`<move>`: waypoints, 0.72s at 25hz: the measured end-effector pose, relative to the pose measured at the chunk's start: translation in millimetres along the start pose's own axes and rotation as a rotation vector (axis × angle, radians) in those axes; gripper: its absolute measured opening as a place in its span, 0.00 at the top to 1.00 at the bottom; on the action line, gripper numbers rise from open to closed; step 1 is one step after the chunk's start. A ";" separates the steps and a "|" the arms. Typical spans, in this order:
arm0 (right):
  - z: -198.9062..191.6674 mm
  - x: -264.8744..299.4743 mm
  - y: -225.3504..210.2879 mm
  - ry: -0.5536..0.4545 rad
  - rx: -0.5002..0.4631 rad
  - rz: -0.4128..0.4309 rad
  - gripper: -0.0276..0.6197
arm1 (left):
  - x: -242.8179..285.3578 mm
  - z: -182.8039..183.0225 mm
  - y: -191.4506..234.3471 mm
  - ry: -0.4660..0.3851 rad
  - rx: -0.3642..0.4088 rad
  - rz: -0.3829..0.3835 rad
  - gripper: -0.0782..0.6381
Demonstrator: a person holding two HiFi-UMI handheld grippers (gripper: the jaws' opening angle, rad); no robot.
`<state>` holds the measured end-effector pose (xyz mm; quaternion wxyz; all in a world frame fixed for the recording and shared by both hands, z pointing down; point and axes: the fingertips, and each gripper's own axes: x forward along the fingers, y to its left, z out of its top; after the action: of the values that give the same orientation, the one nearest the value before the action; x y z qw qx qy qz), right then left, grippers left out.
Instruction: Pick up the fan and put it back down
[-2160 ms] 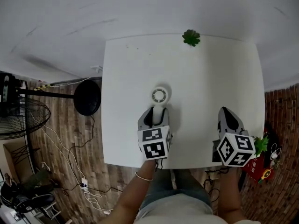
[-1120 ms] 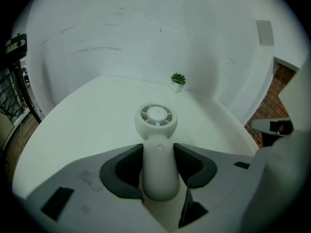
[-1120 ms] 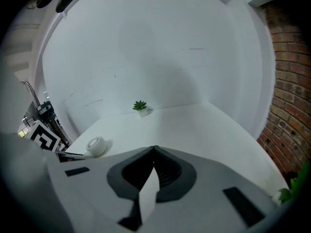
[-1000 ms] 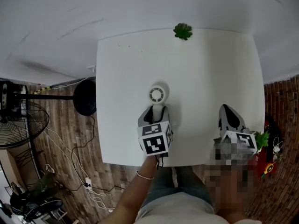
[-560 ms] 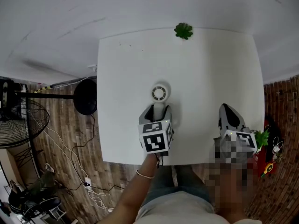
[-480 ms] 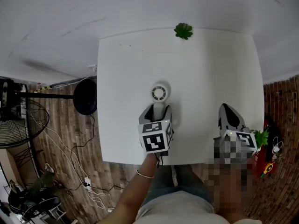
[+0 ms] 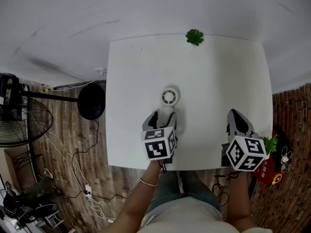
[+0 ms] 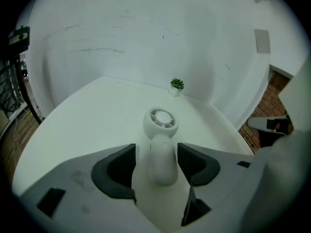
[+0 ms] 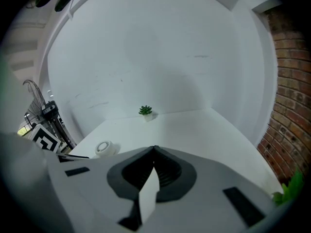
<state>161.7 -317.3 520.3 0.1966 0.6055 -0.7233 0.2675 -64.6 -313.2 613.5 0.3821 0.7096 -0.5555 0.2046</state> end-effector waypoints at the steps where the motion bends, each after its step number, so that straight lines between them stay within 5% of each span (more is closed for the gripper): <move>1: 2.7 -1.1 1.7 -0.006 -0.004 0.005 0.96 | -3.7 1.5 1.3 -0.004 -0.009 -0.004 0.55; 11: 37.6 -24.0 24.4 -0.092 -0.044 0.061 0.96 | -62.3 45.7 10.9 -0.159 -0.081 0.007 0.55; 18: 95.7 -54.1 37.1 -0.240 -0.071 0.098 0.96 | -122.8 103.0 18.0 -0.301 -0.020 0.062 0.55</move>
<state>139.3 -330.9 407.3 0.1170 0.5898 -0.7793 0.1765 -132.1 -316.5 467.0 0.2950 0.7109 -0.6303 0.1020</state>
